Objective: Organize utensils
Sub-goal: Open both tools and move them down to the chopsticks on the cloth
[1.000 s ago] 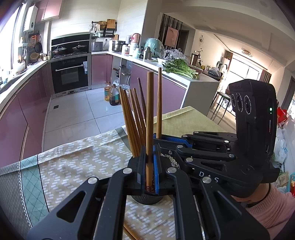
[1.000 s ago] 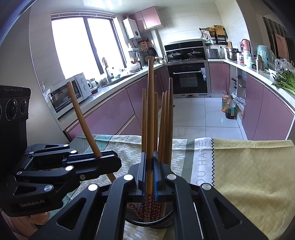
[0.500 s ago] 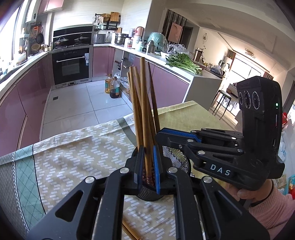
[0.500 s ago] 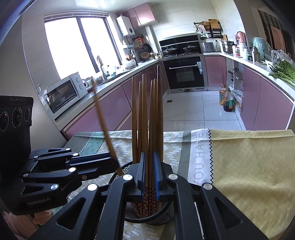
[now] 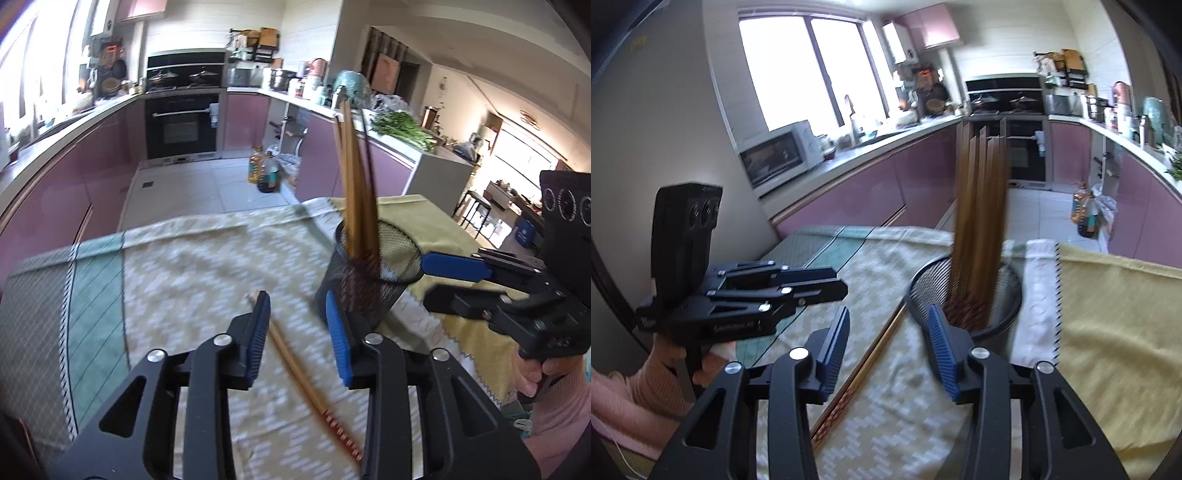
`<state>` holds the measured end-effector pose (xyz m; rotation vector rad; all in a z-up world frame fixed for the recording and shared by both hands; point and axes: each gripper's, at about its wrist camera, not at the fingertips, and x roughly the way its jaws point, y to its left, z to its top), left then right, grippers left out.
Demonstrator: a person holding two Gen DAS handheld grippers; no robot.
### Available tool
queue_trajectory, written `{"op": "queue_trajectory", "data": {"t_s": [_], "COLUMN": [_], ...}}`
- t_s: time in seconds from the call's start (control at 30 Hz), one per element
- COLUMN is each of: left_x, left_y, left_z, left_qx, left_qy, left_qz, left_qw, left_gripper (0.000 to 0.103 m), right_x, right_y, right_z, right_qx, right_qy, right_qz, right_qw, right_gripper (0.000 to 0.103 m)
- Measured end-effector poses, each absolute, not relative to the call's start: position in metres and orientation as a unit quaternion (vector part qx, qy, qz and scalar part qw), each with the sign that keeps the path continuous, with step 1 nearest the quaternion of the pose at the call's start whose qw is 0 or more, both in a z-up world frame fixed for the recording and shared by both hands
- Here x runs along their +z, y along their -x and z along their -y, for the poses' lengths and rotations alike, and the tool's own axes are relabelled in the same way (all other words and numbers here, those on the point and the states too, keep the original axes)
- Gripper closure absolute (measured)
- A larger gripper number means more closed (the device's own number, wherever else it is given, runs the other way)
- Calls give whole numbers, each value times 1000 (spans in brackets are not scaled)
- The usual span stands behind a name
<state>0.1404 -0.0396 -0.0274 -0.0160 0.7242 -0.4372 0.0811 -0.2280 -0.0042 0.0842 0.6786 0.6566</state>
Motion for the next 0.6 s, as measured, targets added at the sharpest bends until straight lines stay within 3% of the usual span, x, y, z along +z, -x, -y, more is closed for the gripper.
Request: {"op": "queue_trajectory", "data": {"t_s": [0.3, 0.6], "left_x": [-74, -94], "left_y": [-114, -107], "left_z": [11, 6], "left_qx": [-161, -162], "left_qy": [9, 28], "left_qz": [-379, -400], "left_qw": [911, 902], "left_gripper": [61, 59], "right_x": [-71, -86], "right_y": [-81, -80], "right_z": [183, 163], "right_qx": [319, 288], "right_qy": [-32, -14], "right_qz": [-420, -435], "right_qw": [849, 853], "right_gripper": [58, 69]}}
